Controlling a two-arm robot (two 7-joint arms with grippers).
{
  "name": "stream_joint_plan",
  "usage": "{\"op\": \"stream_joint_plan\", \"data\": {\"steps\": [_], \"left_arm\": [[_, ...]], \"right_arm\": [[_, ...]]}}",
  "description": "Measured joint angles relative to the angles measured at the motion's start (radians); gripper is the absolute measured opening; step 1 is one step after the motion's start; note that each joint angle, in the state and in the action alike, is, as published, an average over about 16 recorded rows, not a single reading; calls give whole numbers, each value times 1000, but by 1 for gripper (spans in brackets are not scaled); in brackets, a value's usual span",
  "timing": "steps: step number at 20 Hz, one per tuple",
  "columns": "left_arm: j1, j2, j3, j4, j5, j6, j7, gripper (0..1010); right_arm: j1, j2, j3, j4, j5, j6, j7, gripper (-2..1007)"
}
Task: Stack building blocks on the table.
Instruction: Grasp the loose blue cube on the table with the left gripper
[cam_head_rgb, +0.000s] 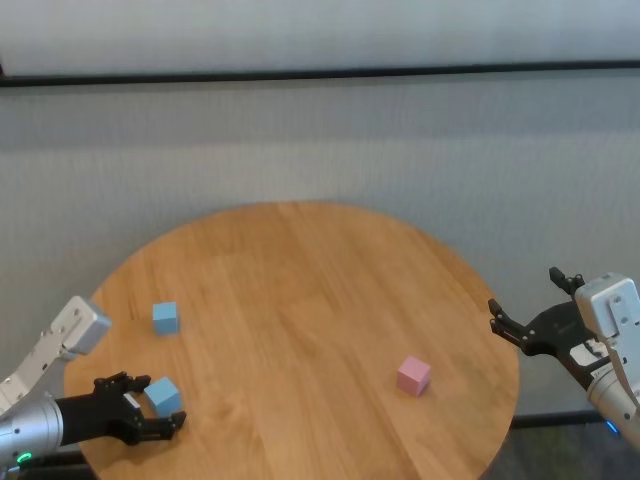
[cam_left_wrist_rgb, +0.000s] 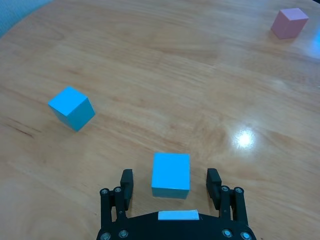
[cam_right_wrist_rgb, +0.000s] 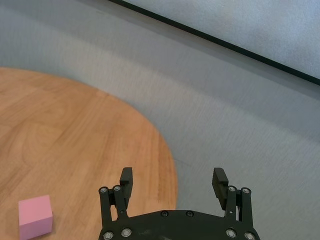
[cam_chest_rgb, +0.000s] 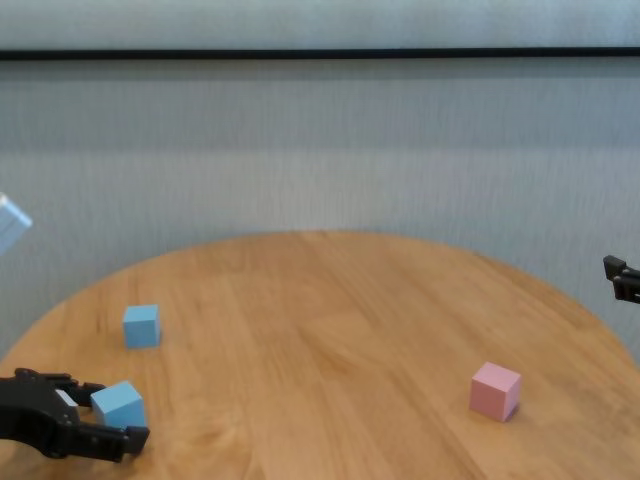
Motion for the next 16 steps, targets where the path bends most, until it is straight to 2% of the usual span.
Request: {"op": "stream_joint_plan", "data": {"steps": [4, 16], "left_arm": [[1, 0, 0, -1, 0, -1, 0, 848], [2, 1, -1, -4, -1, -3, -1, 491]], "right_arm": [[0, 0, 0, 0, 0, 0, 0, 1001], [0, 0, 0, 0, 0, 0, 0, 1001]]}}
